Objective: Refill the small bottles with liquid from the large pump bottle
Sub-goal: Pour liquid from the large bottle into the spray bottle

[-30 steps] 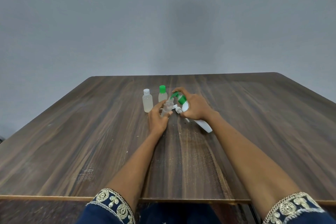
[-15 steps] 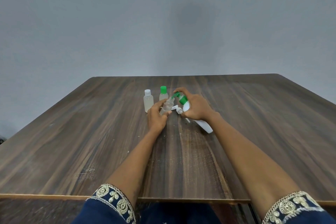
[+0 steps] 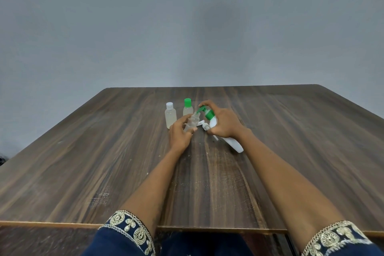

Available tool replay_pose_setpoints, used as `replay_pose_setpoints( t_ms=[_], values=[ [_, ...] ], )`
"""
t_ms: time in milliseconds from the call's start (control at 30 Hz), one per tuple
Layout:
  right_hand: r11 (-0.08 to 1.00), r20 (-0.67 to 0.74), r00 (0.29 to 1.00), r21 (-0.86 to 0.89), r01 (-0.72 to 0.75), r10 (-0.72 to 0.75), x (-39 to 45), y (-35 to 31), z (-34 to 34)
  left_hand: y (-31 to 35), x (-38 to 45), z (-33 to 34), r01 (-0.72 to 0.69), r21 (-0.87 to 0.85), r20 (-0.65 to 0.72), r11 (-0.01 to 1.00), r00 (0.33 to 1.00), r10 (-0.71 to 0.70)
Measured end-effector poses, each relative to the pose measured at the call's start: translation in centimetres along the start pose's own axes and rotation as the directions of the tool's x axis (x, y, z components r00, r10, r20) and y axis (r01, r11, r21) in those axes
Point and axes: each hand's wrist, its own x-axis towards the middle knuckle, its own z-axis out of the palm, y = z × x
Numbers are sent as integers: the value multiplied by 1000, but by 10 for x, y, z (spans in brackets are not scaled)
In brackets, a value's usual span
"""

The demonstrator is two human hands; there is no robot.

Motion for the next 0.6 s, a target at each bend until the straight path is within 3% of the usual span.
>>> replay_pose_setpoints(
  t_ms=[600],
  values=[
    [1000, -6, 1000, -29, -10, 10, 1, -1, 1, -4, 2, 0, -16, 17, 8, 1000, 1000, 16]
  ],
)
